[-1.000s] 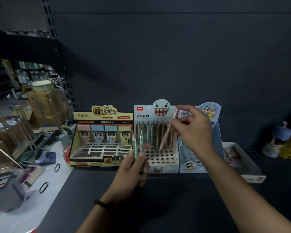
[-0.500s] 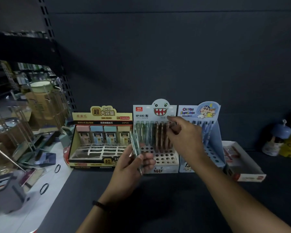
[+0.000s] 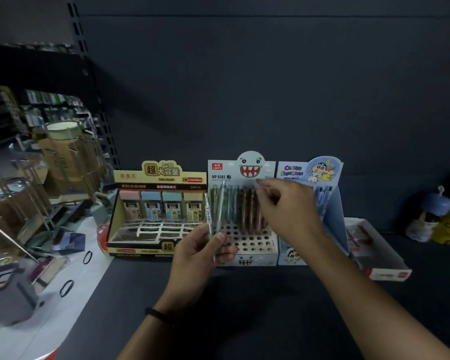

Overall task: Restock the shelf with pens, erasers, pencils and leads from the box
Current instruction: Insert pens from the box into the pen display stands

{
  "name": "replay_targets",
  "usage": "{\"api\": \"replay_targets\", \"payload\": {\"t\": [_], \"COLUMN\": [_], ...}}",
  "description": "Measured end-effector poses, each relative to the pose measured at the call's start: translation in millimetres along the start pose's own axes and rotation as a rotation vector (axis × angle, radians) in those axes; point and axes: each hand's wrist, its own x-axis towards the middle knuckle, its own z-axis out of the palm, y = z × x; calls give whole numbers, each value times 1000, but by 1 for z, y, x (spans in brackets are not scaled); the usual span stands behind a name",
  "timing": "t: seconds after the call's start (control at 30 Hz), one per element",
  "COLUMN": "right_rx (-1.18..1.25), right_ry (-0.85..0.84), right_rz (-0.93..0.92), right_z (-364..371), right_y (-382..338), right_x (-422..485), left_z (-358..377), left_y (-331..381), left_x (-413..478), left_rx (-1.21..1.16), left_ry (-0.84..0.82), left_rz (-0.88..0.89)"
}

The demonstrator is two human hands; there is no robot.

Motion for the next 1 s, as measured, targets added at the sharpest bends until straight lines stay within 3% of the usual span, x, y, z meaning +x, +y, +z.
{"api": "replay_targets", "payload": {"t": [0.2,0.43,0.6,1.0], "right_rx": [421,503,253,-2], "right_ry": [-185,-95,56,15], "right_rz": [106,185,73,-64], "right_z": [4,7,7,44], "right_y": [-39,-39,-32,-36], "right_x": [1,9,12,15], "left_z": [2,-3,-12,-12], "left_y": [0,-2,-2,-3], "left_x": [-1,-1,2,2], "left_rx": [66,259,544,444], "left_ry": [-15,84,348,334], "left_rz": [9,152,411,428]}}
